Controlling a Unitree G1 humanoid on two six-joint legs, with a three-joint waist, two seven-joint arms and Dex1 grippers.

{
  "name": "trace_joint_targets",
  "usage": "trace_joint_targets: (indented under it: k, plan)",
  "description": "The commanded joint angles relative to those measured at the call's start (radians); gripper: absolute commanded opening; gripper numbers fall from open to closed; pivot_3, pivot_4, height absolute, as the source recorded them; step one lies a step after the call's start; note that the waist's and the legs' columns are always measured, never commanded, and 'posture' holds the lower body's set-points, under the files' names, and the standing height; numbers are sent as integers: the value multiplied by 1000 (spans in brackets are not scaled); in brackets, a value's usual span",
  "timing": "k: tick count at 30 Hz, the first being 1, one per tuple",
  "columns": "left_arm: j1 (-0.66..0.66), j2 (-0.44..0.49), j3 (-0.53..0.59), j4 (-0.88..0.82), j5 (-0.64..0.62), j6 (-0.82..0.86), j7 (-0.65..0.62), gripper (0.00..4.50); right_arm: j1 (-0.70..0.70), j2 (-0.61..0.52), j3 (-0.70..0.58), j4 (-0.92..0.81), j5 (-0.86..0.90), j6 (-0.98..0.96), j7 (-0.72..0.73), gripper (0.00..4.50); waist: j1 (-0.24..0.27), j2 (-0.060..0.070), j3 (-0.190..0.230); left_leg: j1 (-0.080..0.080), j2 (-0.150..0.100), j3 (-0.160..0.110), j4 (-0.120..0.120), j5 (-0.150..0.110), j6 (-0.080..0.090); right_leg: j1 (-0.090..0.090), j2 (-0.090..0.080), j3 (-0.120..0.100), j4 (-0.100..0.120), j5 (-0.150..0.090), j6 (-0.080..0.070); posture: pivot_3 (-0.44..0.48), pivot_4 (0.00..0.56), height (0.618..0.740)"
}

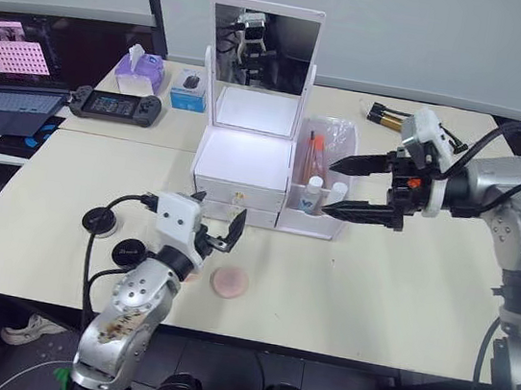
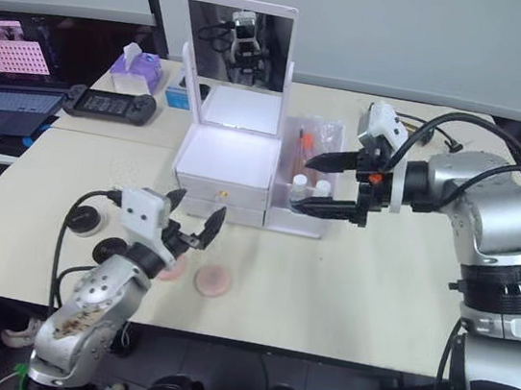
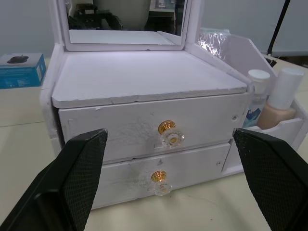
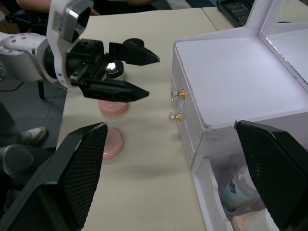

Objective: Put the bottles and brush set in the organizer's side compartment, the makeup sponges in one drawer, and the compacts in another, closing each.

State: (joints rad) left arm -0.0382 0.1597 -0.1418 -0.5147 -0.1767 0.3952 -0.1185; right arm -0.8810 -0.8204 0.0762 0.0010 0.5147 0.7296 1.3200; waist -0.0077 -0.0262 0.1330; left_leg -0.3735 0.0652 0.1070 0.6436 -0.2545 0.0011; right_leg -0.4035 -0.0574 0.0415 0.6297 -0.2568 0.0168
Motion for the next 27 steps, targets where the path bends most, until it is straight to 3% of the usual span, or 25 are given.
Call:
trace_joint_targets:
  k: [1,8,18,22,27]
  plan:
    - [-21,-40,-36,58,65,-77,33,4481,16,-12,-52,-77,27,12,-35,4500,-1,0,0,0,0,0,0,0,0,0,0,0,0,0,0,0,150,732]
    - [-70,-115,-62,152,172,-138,108,4481,49,-48,-77,-138,53,56,-69,4500,0,0,0,0,0,-6,0,0,0,0,0,0,0,0,0,0,150,732]
    - [-108,-187,-49,258,211,-201,148,4481,51,-70,-86,-176,67,78,-112,4500,1,0,0,-2,-1,-12,1,0,1,0,0,-2,0,0,0,0,150,732]
    - [-110,-212,-38,275,219,-209,168,3646,49,-72,-82,-181,68,79,-126,4500,2,0,0,-2,-2,-13,1,0,1,0,0,-2,0,0,0,0,150,732]
    - [-120,-222,-37,285,228,-213,176,2011,43,-84,-83,-175,67,76,-127,4500,2,0,0,-3,-2,-13,1,0,1,0,0,-2,0,0,0,0,150,732]
